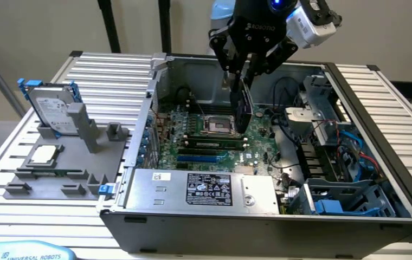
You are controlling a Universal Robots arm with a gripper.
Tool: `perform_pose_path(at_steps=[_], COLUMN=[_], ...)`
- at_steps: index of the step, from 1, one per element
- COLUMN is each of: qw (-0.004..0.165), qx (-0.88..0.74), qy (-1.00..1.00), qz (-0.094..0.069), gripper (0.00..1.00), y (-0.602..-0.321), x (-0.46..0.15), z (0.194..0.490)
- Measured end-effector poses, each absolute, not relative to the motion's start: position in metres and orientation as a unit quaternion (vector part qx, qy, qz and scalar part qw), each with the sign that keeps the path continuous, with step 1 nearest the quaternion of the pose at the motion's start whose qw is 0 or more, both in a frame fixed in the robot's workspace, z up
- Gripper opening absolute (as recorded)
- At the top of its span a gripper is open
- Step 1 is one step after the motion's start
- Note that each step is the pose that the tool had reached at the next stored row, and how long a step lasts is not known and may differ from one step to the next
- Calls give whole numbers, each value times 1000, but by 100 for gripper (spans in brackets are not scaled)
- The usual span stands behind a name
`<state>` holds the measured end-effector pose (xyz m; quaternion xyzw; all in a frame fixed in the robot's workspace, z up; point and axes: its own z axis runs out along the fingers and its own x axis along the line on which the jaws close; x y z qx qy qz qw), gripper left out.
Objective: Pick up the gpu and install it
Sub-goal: 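Insert the gpu into the slot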
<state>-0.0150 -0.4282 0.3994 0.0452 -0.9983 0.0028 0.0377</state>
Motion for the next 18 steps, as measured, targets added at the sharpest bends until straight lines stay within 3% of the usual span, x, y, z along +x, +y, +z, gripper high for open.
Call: perform_pose_path(at_steps=[18], qw=[37], qx=[207], qy=[-978], qz=[8], gripper=[27], y=[-428], x=[-15], z=[391])
